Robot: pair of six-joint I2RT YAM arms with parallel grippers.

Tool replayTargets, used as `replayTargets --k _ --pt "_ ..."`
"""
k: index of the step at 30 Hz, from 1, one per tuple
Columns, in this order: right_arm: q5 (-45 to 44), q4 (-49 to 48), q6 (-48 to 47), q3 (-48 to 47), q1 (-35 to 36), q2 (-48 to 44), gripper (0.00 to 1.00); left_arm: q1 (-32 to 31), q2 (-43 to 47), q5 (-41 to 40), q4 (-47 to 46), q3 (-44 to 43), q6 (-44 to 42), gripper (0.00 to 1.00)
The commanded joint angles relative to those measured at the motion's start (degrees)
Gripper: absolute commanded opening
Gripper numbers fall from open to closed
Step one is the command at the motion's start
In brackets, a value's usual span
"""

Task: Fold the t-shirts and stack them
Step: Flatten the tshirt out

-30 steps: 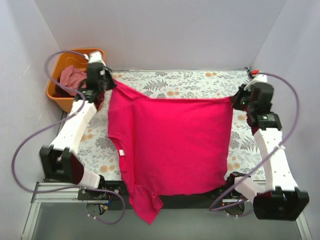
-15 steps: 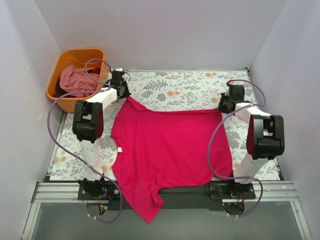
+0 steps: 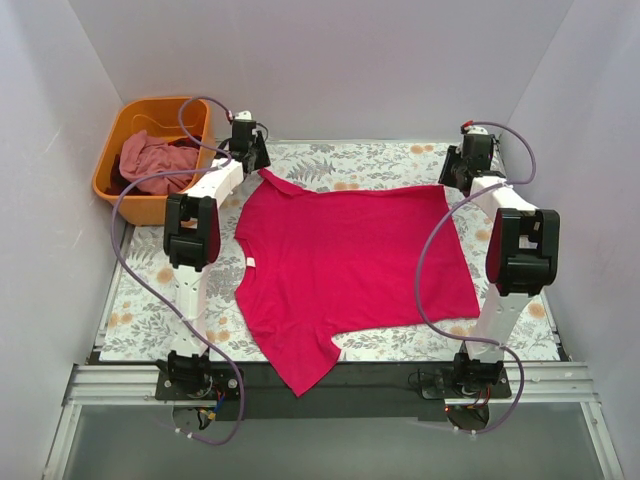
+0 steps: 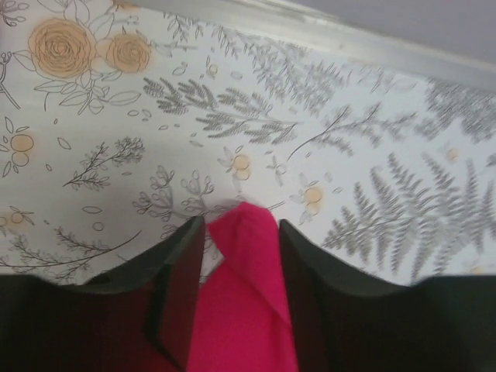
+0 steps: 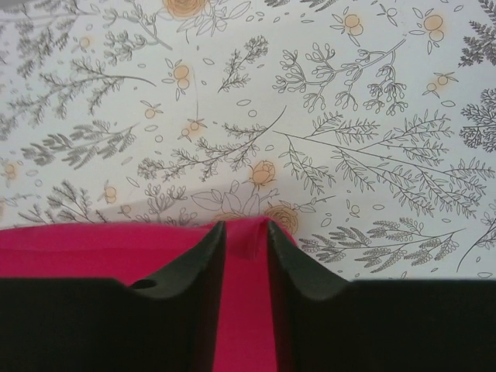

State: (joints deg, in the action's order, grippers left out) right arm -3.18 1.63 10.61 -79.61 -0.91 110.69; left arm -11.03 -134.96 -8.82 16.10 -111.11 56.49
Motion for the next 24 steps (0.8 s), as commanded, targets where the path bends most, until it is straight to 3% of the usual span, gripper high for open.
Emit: replayTargets --k 1,3,5,10,16,19,24 --pt "-1.1 1.4 -0.5 -3.1 -0.3 -3.0 0.39 -1.2 5.1 -2.3 -0.8 -2.8 -0.3 0.46" --pt "-0.6 3.3 0.4 -1.6 -0.2 -5.2 0.49 -1.7 9.8 -3.2 -0.9 -0.1 0.3 0.62" --pt "0.3 5.3 1.0 -0.3 -0.2 -8.8 0.55 -2.8 16.3 -4.1 -0.9 5.2 1.3 0.64" --pt "2.7 11.2 3.2 9.8 0.0 -19.1 0.55 -5.9 33.1 -9.3 3.8 21.5 7.1 0.64" --pt "9.5 12.6 5.8 24.3 0.0 -31.0 0.51 -8.3 53.0 -6.7 16.3 45.0 18.2 0.59" --pt "12.0 12.7 7.2 28.6 0.0 -35.1 0.5 -8.8 60.0 -2.1 19.6 56.6 22.0 0.58" --pt "12.0 12.7 9.0 34.9 0.0 -36.8 0.48 -9.0 64.2 -1.5 23.7 65.7 25.8 0.57"
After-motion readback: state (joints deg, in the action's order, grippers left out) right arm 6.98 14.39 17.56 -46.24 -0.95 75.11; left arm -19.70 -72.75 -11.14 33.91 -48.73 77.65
